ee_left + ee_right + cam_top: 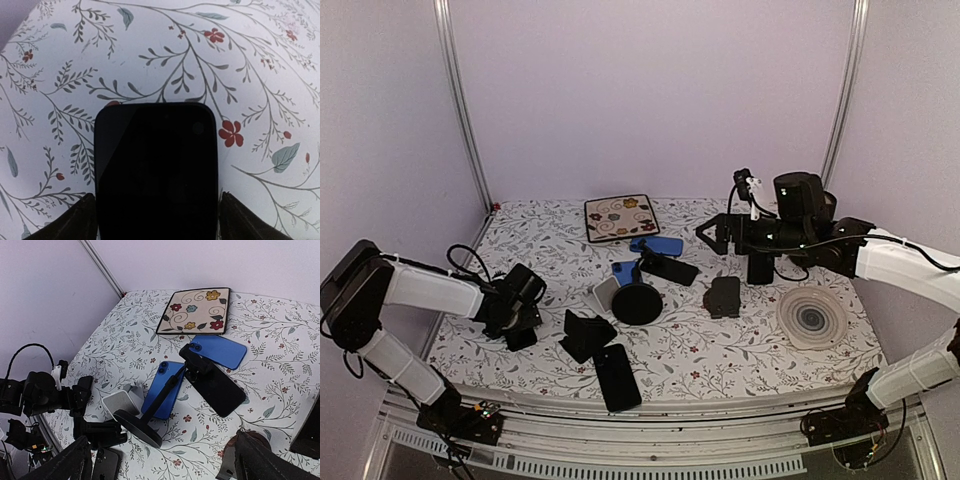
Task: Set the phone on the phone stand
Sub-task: Pick up the phone from the center of the board, then pass from the left arm to the right
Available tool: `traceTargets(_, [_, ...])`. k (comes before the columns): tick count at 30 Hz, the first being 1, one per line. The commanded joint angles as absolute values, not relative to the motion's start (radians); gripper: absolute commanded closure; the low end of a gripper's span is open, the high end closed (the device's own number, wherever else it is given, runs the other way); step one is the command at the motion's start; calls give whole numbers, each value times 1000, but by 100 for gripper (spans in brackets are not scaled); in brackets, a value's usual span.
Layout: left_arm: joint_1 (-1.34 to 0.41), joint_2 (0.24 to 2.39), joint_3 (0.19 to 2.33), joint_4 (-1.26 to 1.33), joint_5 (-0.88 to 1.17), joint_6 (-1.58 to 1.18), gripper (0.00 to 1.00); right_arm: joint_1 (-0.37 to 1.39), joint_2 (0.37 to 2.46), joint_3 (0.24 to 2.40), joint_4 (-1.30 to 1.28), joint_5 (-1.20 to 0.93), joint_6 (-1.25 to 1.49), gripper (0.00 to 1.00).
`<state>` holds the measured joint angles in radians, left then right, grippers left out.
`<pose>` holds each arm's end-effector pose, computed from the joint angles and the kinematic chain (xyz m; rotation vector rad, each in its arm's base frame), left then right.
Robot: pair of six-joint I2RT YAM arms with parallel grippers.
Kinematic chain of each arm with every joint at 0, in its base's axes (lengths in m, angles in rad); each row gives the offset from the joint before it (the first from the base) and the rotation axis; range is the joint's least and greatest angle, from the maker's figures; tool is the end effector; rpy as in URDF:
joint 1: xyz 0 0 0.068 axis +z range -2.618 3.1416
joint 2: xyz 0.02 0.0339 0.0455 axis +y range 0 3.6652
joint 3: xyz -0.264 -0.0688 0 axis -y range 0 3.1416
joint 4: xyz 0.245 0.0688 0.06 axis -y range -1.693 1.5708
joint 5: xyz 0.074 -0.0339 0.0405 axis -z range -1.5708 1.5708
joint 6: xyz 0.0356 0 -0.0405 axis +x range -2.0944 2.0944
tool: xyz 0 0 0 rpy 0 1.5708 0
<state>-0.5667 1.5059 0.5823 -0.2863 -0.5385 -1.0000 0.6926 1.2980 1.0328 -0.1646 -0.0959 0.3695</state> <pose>0.2084 -0.1110 0.1198 -0.6625 2.4225 0.1675 0.2291 0.1945 0.3158 -0.3985 2.0461 0.7633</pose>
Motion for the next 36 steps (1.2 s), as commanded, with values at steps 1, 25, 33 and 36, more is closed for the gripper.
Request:
traceTargets(1, [-554, 1491, 554, -246, -504, -992, 21, 689, 1319, 1043, -187, -83, 390, 1])
traceTargets(25, [-559, 1235, 627, -236, -466, -736, 45, 689, 1371, 1063, -128, -177, 468, 1])
traceTargets(33, [-592, 1202, 743, -202, -404, -595, 46, 689, 1405, 1081, -75, -271, 483, 1])
traceTargets(36, [-617, 1207, 801, -189, -379, -541, 46, 689, 1416, 1081, -49, -298, 501, 0])
